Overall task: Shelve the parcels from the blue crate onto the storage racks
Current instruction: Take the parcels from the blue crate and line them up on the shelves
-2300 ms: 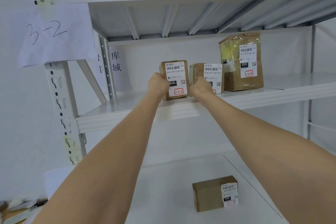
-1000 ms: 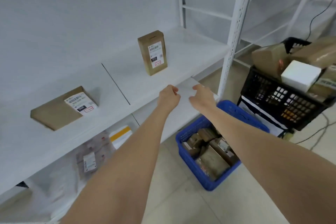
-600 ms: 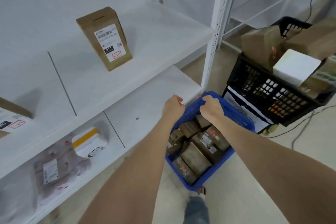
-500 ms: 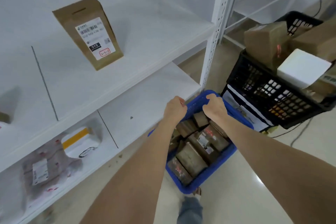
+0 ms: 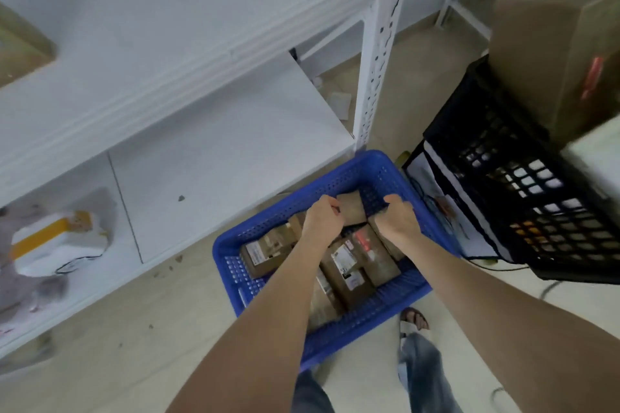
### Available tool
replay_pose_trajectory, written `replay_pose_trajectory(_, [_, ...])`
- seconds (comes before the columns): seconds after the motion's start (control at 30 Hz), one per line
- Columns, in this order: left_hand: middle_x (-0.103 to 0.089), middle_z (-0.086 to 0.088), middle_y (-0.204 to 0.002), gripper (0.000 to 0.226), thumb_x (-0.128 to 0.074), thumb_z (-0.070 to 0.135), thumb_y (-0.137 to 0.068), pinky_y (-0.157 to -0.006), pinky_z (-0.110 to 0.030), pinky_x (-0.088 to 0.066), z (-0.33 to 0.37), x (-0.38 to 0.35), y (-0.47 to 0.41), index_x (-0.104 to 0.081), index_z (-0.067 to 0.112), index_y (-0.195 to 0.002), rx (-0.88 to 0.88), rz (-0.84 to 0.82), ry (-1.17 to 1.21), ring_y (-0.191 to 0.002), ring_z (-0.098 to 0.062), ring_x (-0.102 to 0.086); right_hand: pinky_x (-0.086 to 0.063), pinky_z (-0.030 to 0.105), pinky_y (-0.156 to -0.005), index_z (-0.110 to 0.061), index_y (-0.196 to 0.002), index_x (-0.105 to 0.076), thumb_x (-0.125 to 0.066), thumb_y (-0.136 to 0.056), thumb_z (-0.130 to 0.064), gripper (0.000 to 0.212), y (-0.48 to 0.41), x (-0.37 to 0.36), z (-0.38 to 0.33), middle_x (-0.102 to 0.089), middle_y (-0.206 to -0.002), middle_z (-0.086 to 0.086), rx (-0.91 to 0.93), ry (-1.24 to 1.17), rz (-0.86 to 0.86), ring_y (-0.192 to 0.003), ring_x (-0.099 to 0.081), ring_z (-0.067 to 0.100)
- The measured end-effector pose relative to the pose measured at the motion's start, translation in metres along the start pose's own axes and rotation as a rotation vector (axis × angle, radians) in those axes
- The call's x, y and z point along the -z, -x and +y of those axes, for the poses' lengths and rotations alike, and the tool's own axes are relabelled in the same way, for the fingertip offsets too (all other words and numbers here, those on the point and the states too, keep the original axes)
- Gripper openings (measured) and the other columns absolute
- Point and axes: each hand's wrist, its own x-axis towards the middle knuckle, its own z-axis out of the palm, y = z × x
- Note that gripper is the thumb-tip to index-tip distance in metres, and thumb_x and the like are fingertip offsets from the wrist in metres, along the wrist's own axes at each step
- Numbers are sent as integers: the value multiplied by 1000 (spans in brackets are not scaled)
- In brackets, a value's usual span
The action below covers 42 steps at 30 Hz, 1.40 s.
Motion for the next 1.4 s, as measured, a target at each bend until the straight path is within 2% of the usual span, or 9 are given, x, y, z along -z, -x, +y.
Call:
replay_pose_trajectory(0.17, [-60, -10, -121, 36, -51, 12, -92, -88, -27, -45, -22, -81, -47, -50, 9, -127, 133, -37, 49, -111, -24, -57, -40, 31, -95, -6, -142, -37, -49, -96, -22, 50, -58, -20, 59, -45, -138, 16, 25, 28, -114, -123, -46, 30])
replay_pose_trajectory(0.3, [-59, -11, -124, 36, -50, 11, -93, -82, -22, -42, -55, -138, -82, -50, 8, -129, 217, -78, 81, -113, -24, -56, -44, 32, -92, -14, -149, -25, -56, -89, -31, 69, -103, -59, 101, -44, -140, 15, -7, 105, -208, -122, -49, 31])
replay_pose_trajectory(0.43, [-52, -13, -131, 43, -50, 9, -93, -99, -33, -44, -104, -183, -106, -42, 5, -135, 309, -111, 81, -119, -30, -52, -44, 27, -89, -10, -129, -50, -58, -92, -32, 44, -137, -107, 126, -56, -127, 11, -62, 162, -327, -113, -55, 27])
replay_pose_trajectory(0.53, [-50, -13, -132, 51, -54, 15, -92, -89, -32, -47, -146, -193, -130, -37, 11, -139, 426, 14, 117, -114, -29, -55, -45, 29, -88, -18, -138, -42, -62, -89, -33, 55, -162, -145, 126, -53, -133, 6, -19, 69, -376, -115, -55, 26])
replay_pose_trajectory(0.67, [-44, -17, -139, 61, -58, 28, -90, -91, -38, -46, -198, -177, -179, -33, 2, -140, 542, 213, 178, -120, -33, -51, -43, 29, -91, -14, -148, -30, -54, -95, -27, 60, -198, -202, 105, -46, -142, 9, 76, -14, -459, -124, -50, 27])
replay_pose_trajectory(0.93, [-44, -19, -135, 73, -64, 44, -83, -101, -43, -43, -253, -187, -251, -36, 1, -135, 659, 247, 170, -122, -37, -47, -45, 36, -96, -28, -146, -34, -38, -100, -42, 48, -250, -284, 92, -51, -139, 10, 176, 16, -537, -119, -53, 30])
replay_pose_trajectory(1.07, [-53, -14, -129, 71, -71, 46, -76, -96, -39, -46, -253, -192, -252, -45, 8, -130, 573, 232, 127, -119, -32, -51, -38, 27, -100, -17, -146, -37, -36, -102, -26, 44, -262, -279, 95, -43, -146, 10, 127, -33, -531, -129, -45, 26])
replay_pose_trajectory(1.2, [-61, -7, -119, 65, -76, 34, -74, -86, -35, -51, -228, -177, -217, -45, 15, -128, 382, 268, 177, -109, -27, -59, -33, 40, -110, -16, -146, -35, -36, -97, -53, 61, -249, -245, 88, -42, -147, 10, -32, -232, -532, -134, -40, 28])
replay_pose_trajectory(1.4, [-56, 0, -119, 41, -61, 16, -85, -82, -31, -48, -181, -118, -120, -43, 22, -121, 19, 209, -288, -108, -21, -56, -47, 47, -96, -14, -131, -47, -59, -76, -69, 79, -180, -166, 52, -53, -131, 15, -345, -532, -525, -111, -57, 33])
